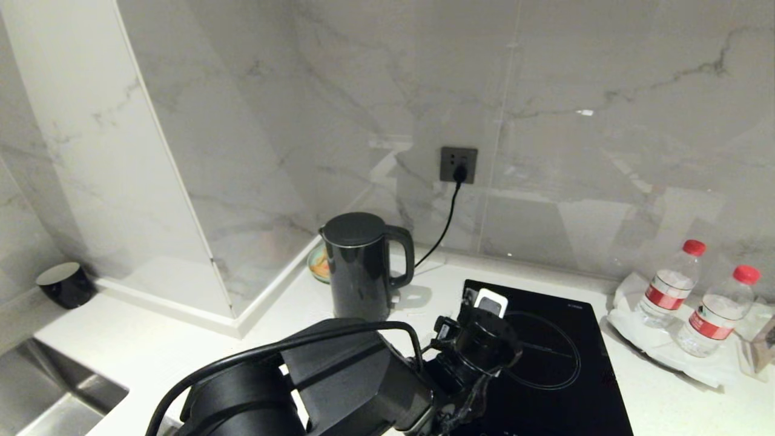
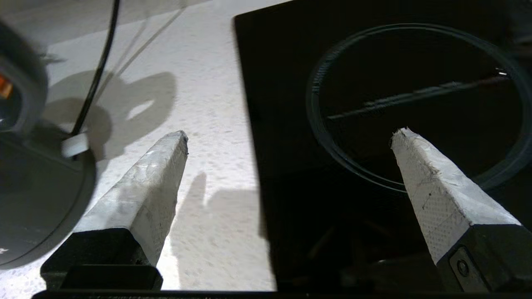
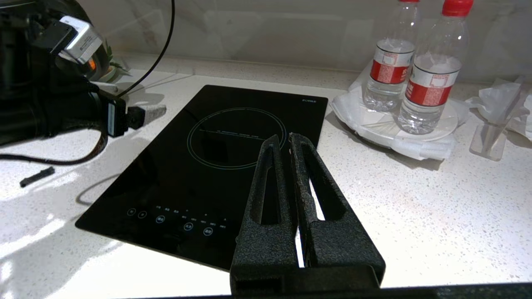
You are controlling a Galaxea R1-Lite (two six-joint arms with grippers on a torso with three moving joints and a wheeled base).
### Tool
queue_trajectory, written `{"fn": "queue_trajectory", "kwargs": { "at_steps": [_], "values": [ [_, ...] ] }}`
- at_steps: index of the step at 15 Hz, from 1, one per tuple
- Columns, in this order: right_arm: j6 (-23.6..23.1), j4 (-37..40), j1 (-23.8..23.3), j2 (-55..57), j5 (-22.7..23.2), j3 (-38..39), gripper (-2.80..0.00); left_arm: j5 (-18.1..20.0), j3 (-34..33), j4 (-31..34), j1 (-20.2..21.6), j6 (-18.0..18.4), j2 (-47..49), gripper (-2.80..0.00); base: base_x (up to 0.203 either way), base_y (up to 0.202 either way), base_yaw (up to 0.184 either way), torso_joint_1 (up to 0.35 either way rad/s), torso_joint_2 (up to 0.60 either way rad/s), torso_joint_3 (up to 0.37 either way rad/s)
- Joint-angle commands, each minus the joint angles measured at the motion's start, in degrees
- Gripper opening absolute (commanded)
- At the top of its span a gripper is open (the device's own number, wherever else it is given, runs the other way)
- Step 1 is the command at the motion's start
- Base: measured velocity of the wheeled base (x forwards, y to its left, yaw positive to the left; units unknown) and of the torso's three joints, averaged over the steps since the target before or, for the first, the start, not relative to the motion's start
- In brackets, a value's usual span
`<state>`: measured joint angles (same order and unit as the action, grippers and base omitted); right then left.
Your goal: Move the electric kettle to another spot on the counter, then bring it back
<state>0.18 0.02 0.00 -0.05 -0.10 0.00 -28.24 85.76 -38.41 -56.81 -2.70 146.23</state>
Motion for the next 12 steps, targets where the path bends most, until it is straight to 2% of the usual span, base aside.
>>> {"fn": "queue_trajectory", "kwargs": {
  "at_steps": [1, 4, 12],
  "values": [
    [0.0, 0.0, 0.0, 0.0, 0.0, 0.0, -2.8, -0.8, -0.2, -0.1, -1.7, 0.1, -0.9, 0.0, 0.0, 0.0, 0.0, 0.0, 0.0, 0.0],
    [0.0, 0.0, 0.0, 0.0, 0.0, 0.0, -2.8, -3.7, -0.9, 2.4, -4.2, 0.1, -2.7, 0.0, 0.0, 0.0, 0.0, 0.0, 0.0, 0.0],
    [0.0, 0.0, 0.0, 0.0, 0.0, 0.0, -2.8, -3.8, -0.2, 3.4, -4.0, -0.1, -4.4, 0.0, 0.0, 0.0, 0.0, 0.002, 0.0, -0.158]
  ]
}}
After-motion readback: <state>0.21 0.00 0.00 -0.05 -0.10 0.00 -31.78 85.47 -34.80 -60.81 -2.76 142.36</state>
